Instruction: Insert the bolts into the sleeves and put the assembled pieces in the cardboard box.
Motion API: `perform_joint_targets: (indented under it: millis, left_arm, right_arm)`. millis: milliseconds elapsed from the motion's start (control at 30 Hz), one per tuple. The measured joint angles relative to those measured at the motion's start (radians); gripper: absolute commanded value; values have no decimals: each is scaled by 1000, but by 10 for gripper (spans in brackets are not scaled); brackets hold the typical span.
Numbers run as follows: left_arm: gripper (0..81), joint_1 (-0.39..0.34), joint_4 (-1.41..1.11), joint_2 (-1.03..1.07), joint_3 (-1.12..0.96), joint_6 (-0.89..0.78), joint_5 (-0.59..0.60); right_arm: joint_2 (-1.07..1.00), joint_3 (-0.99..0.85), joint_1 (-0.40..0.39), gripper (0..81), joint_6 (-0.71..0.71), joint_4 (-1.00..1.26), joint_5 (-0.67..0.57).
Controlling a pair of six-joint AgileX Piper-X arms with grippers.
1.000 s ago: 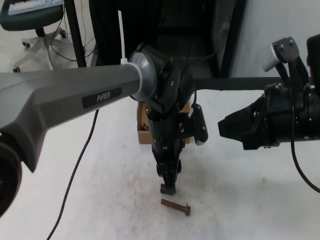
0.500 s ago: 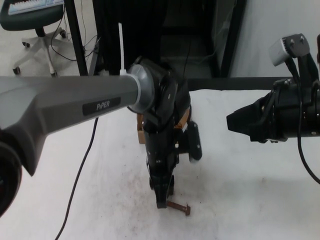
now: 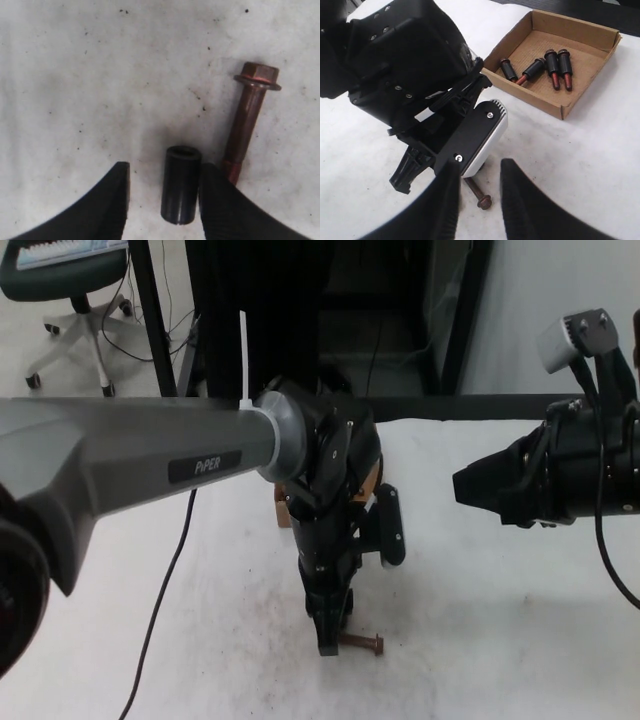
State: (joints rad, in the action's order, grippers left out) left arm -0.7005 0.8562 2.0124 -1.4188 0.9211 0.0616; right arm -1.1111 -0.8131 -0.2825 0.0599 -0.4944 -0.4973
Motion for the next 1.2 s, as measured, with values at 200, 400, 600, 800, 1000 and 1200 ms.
perform_joint_targets:
  millis: [200, 400, 600, 800, 1000, 1200]
  left_arm:
    - [414, 0, -10, 6, 1, 0, 0]
    - [414, 0, -3, 6, 3, 0, 0]
    - [414, 2, -2, 13, 3, 0, 0]
    - [401, 2, 13, 29, -3, -2, 0]
    - [1, 2, 31, 29, -2, -2, 0]
    - [3, 0, 36, 29, -2, -8, 0]
  right_arm:
    - [0, 0, 0, 270, 0, 0, 0]
    - [0, 0, 0, 270, 0, 0, 0]
    - [0, 0, 0, 270, 0, 0, 0]
    - [0, 0, 0, 270, 0, 0, 0]
    - [0, 0, 0, 265, 0, 0, 0]
    - [0, 0, 0, 172, 0, 0, 0]
